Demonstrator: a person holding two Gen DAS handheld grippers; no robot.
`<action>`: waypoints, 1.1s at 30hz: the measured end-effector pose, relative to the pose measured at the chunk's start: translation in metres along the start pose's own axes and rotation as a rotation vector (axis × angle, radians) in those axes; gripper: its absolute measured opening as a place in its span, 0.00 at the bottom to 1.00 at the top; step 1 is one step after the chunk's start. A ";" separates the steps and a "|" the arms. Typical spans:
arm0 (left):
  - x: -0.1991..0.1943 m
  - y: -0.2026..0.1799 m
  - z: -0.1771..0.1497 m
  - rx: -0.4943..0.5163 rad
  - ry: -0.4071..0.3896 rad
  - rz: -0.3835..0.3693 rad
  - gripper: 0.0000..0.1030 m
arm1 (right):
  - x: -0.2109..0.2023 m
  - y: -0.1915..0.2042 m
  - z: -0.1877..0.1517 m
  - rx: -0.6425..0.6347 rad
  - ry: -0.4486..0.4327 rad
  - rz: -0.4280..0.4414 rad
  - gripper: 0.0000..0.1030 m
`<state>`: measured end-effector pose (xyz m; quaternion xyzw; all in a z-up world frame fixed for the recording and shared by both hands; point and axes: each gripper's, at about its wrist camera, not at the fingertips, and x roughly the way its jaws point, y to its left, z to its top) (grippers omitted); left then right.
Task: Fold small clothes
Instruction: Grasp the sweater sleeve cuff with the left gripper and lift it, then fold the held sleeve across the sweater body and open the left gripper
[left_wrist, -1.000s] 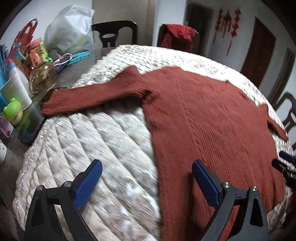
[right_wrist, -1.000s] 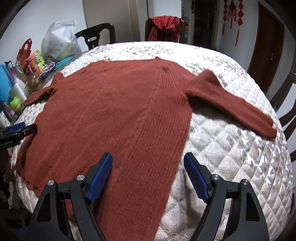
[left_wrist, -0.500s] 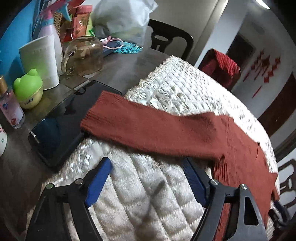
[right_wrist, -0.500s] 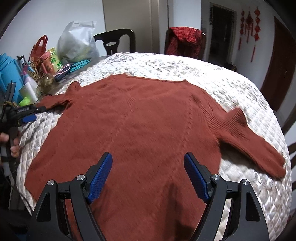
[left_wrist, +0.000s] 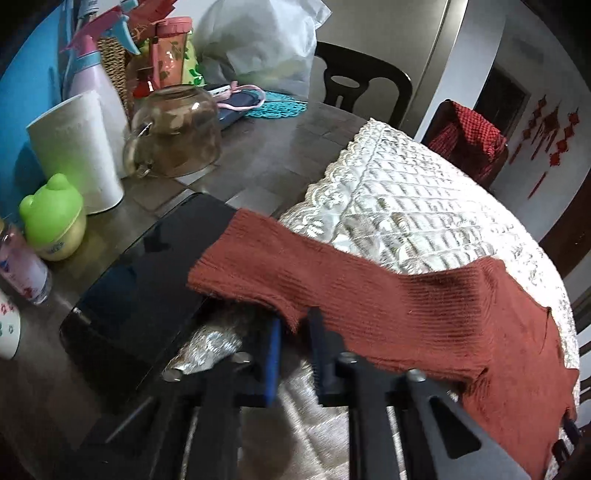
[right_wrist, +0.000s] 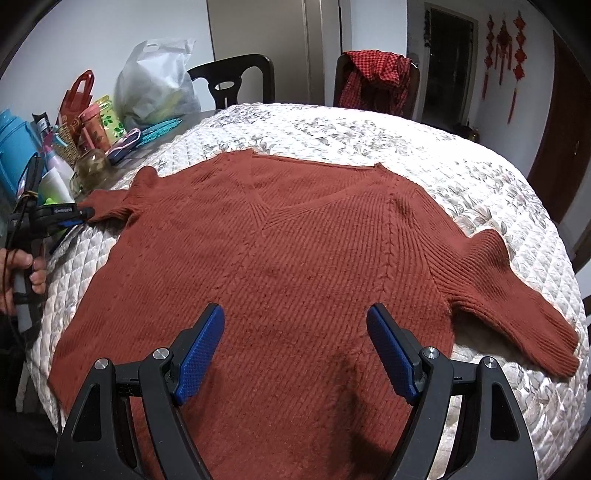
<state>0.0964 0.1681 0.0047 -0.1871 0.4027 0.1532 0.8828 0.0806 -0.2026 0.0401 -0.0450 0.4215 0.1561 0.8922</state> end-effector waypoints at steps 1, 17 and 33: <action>-0.002 -0.003 0.002 0.016 -0.010 -0.010 0.07 | -0.001 -0.002 -0.001 0.004 -0.002 0.002 0.77; -0.064 -0.172 0.003 0.426 -0.105 -0.485 0.07 | -0.021 -0.031 -0.006 0.094 -0.044 0.012 0.77; -0.040 -0.146 -0.008 0.453 -0.019 -0.444 0.30 | 0.008 -0.037 0.024 0.193 0.015 0.160 0.51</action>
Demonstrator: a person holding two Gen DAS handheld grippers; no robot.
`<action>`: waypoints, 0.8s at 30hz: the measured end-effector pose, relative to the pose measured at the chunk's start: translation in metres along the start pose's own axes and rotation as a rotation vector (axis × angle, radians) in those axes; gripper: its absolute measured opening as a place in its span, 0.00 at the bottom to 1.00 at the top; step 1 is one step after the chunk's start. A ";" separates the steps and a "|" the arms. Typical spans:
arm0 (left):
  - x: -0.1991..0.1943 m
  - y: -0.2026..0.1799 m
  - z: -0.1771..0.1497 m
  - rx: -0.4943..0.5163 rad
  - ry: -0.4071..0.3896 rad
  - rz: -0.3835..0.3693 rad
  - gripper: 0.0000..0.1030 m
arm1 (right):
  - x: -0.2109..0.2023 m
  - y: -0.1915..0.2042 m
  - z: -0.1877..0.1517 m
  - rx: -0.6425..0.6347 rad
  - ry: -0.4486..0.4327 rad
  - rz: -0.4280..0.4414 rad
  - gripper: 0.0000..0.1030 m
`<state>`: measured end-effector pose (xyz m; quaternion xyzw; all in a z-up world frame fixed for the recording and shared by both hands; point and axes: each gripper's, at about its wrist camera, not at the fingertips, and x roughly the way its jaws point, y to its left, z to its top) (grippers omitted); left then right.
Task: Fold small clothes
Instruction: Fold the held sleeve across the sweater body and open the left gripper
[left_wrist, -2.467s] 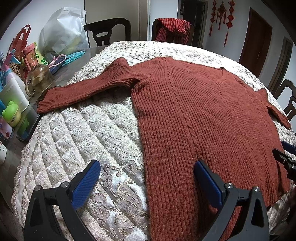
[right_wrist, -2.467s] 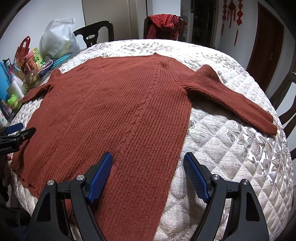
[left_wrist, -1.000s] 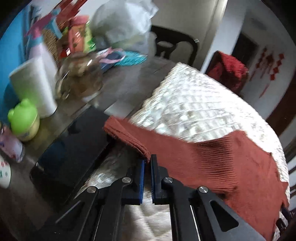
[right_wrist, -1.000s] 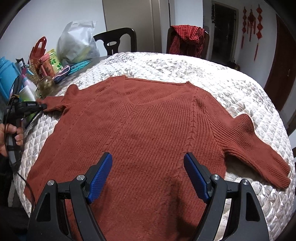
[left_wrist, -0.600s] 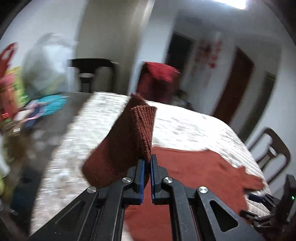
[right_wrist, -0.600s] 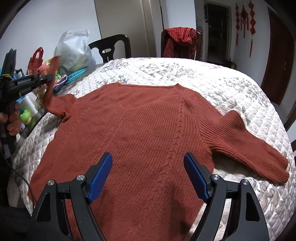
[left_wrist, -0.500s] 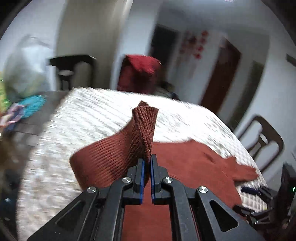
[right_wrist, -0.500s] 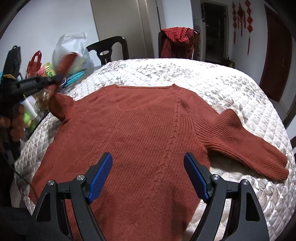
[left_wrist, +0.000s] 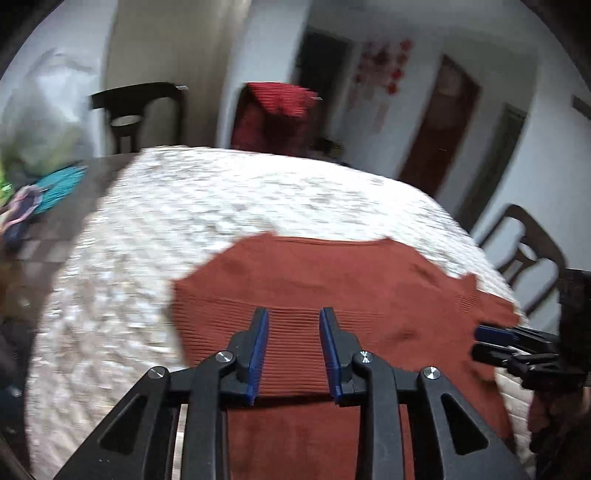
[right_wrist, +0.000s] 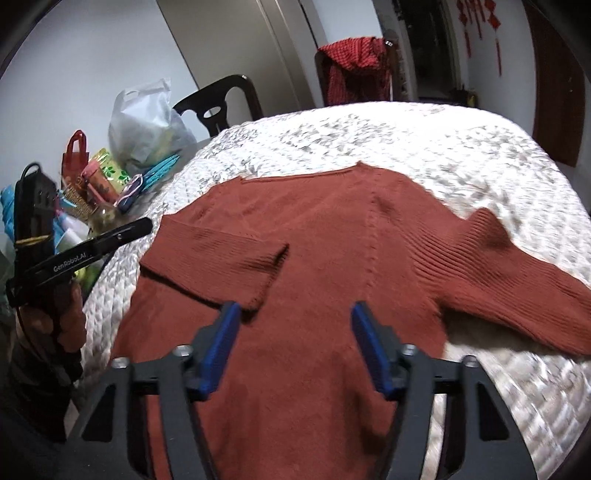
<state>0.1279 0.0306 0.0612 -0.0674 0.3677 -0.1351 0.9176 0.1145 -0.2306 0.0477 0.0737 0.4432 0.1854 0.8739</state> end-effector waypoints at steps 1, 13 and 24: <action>0.003 0.009 0.001 -0.011 0.006 0.026 0.30 | 0.009 0.002 0.006 -0.002 0.018 0.005 0.47; 0.037 0.030 -0.015 -0.012 0.074 0.053 0.30 | 0.061 0.022 0.046 -0.082 0.086 -0.002 0.03; 0.029 0.025 -0.016 -0.001 0.064 0.066 0.30 | 0.056 -0.005 0.049 -0.043 0.076 -0.035 0.06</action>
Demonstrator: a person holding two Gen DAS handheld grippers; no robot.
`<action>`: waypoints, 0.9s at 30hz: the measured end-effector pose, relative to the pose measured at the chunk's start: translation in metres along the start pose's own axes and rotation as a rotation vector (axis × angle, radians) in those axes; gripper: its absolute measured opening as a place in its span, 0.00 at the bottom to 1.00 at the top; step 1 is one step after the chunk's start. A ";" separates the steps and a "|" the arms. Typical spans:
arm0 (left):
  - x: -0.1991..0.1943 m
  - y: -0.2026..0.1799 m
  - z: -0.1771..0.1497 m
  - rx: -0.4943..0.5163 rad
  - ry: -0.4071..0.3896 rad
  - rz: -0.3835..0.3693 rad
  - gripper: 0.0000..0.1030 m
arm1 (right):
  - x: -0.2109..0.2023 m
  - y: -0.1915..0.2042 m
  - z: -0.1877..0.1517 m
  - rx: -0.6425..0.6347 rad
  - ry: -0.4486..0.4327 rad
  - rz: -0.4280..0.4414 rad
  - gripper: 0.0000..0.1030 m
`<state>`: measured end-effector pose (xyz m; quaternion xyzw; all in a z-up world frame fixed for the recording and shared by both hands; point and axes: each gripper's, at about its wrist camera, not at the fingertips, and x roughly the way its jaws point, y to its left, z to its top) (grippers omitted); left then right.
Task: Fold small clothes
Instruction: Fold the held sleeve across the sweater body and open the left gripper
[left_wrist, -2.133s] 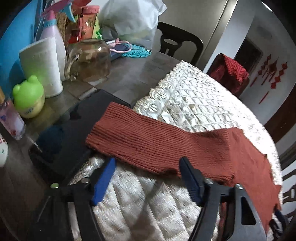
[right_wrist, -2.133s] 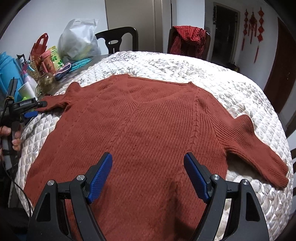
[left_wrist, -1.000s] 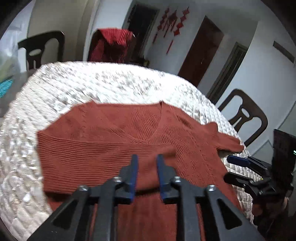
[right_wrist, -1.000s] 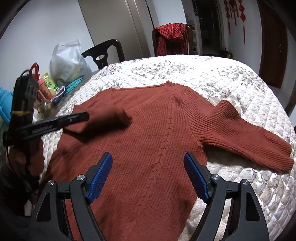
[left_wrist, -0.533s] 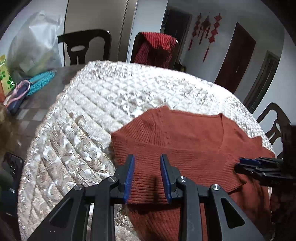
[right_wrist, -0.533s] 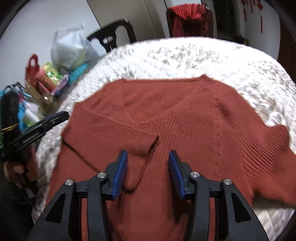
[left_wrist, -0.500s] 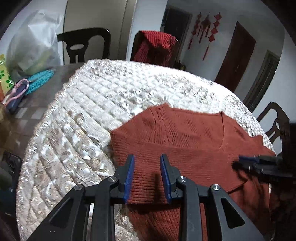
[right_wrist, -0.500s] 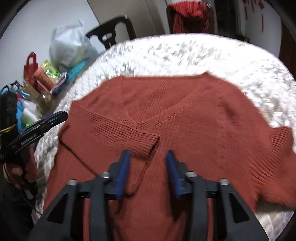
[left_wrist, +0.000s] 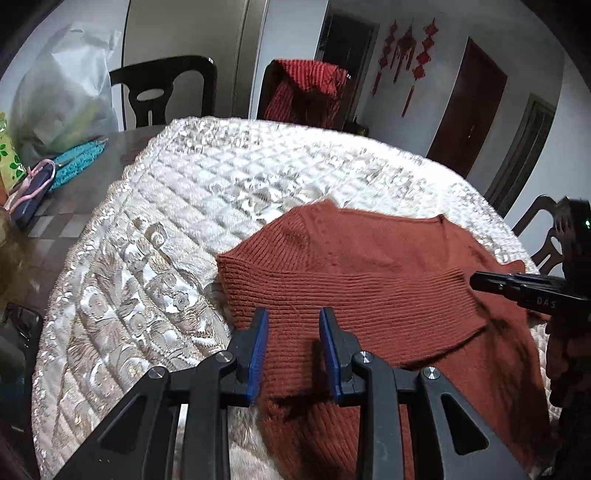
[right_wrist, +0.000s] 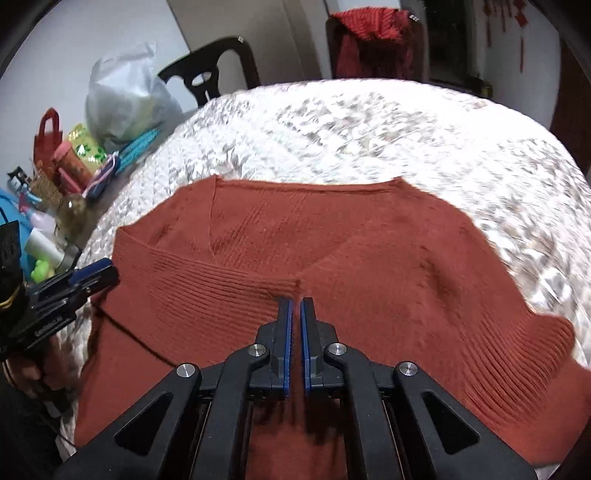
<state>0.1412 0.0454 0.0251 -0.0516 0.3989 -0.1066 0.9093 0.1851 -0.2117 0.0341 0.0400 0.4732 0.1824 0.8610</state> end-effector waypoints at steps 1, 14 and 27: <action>-0.002 -0.001 -0.002 0.008 0.001 0.007 0.30 | -0.006 0.001 -0.004 -0.002 -0.008 0.008 0.07; -0.030 -0.032 -0.024 0.030 0.005 0.079 0.35 | -0.045 0.014 -0.047 -0.068 -0.050 -0.032 0.19; -0.065 -0.074 -0.061 0.046 -0.028 0.083 0.47 | -0.091 0.018 -0.104 -0.054 -0.121 -0.024 0.37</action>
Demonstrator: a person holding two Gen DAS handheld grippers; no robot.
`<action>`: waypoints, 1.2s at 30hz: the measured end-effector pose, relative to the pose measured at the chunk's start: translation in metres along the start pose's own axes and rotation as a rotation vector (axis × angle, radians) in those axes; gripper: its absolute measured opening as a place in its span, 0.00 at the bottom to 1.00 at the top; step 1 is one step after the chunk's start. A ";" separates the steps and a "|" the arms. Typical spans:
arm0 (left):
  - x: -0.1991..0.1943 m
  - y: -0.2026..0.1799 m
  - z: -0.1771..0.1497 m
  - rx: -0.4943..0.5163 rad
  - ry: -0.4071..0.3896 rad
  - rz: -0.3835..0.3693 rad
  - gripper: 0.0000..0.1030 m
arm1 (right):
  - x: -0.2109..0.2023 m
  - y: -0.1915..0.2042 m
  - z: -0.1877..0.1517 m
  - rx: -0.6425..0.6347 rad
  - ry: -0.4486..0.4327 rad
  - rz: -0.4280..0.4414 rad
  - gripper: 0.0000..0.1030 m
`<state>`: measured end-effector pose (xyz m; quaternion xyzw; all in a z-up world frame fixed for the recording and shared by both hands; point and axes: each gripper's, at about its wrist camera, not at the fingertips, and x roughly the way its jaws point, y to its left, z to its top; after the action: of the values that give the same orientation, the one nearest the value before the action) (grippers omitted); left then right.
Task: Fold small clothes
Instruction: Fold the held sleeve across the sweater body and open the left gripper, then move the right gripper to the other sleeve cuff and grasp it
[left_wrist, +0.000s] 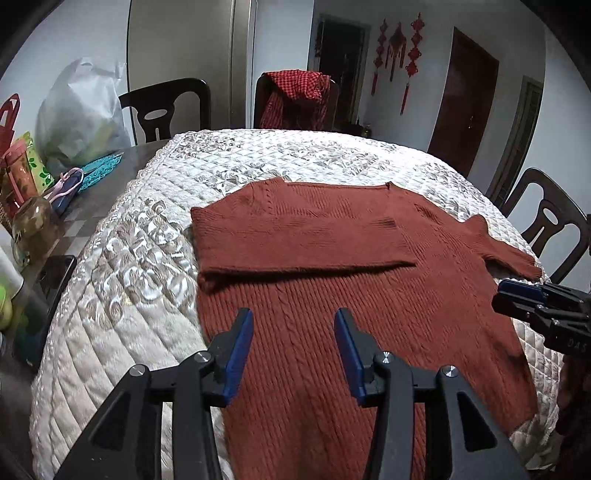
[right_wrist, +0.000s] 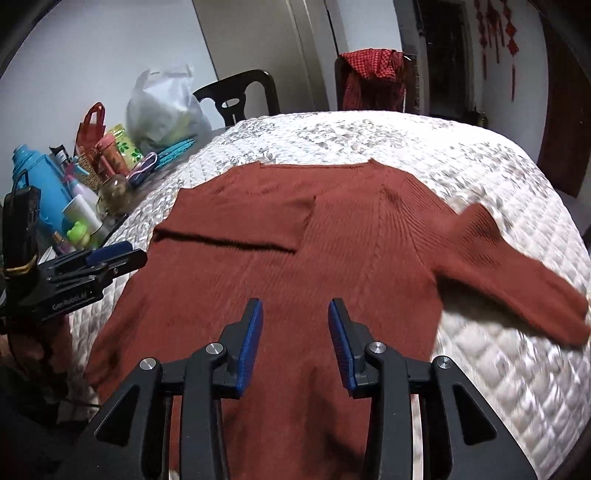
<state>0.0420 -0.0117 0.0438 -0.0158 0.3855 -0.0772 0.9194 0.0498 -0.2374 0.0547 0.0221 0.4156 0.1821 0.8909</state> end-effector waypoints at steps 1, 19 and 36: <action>0.000 -0.001 -0.001 -0.001 0.002 0.000 0.47 | -0.002 -0.002 -0.003 0.005 0.000 -0.005 0.37; 0.006 -0.019 -0.002 0.035 0.017 -0.004 0.47 | -0.009 -0.031 -0.017 0.089 0.004 -0.050 0.37; 0.039 -0.019 0.010 0.051 0.051 0.005 0.51 | -0.024 -0.120 -0.035 0.389 -0.016 -0.186 0.53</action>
<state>0.0737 -0.0366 0.0246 0.0106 0.4067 -0.0852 0.9095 0.0460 -0.3614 0.0264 0.1565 0.4360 0.0154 0.8861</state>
